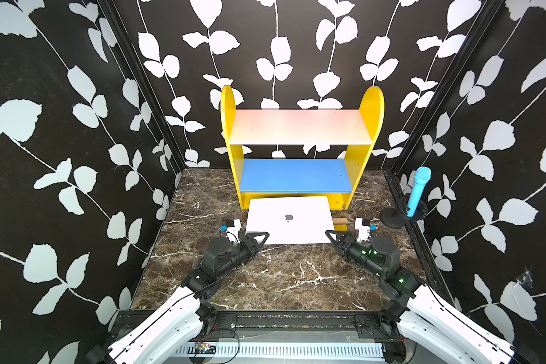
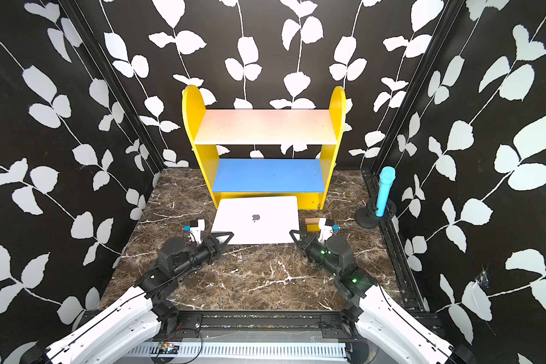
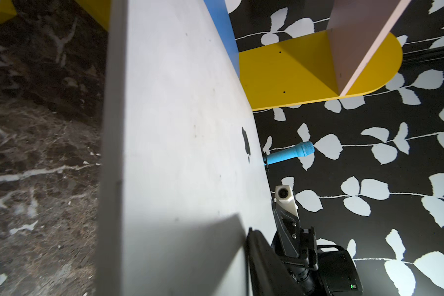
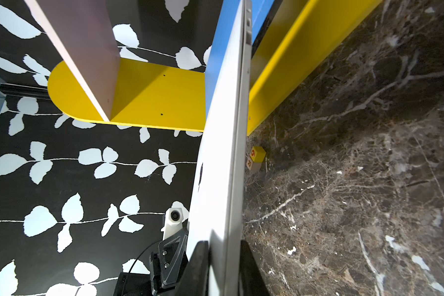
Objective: Close the laptop lid and set it aside
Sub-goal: Pick up the laptop from the center of the board, then place the laptop on the shelf.
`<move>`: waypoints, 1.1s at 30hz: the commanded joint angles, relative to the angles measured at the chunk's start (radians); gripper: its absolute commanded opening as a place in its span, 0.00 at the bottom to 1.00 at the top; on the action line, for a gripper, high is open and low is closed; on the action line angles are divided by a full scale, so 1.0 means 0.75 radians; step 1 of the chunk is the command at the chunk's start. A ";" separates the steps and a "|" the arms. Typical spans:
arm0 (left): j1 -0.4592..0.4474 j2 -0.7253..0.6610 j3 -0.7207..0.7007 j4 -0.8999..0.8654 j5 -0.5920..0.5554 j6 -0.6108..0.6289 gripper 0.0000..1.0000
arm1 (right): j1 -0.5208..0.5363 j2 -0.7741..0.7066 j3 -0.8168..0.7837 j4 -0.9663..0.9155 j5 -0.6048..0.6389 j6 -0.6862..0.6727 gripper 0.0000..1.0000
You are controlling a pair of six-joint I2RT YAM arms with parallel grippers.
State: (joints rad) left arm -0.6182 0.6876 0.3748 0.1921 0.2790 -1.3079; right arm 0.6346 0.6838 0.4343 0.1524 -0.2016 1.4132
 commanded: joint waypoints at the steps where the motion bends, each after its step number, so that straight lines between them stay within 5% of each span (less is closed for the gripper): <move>1: -0.006 0.000 0.120 0.240 0.065 0.070 0.40 | 0.019 -0.010 0.069 0.052 -0.075 -0.160 0.01; 33: -0.005 0.312 0.641 0.194 0.179 0.217 0.40 | -0.081 0.140 0.577 -0.231 -0.180 -0.366 0.00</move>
State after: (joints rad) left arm -0.6144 0.9295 0.7639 0.2089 0.3580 -1.2064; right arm 0.5667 0.7830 0.8288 -0.0299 -0.2359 1.2697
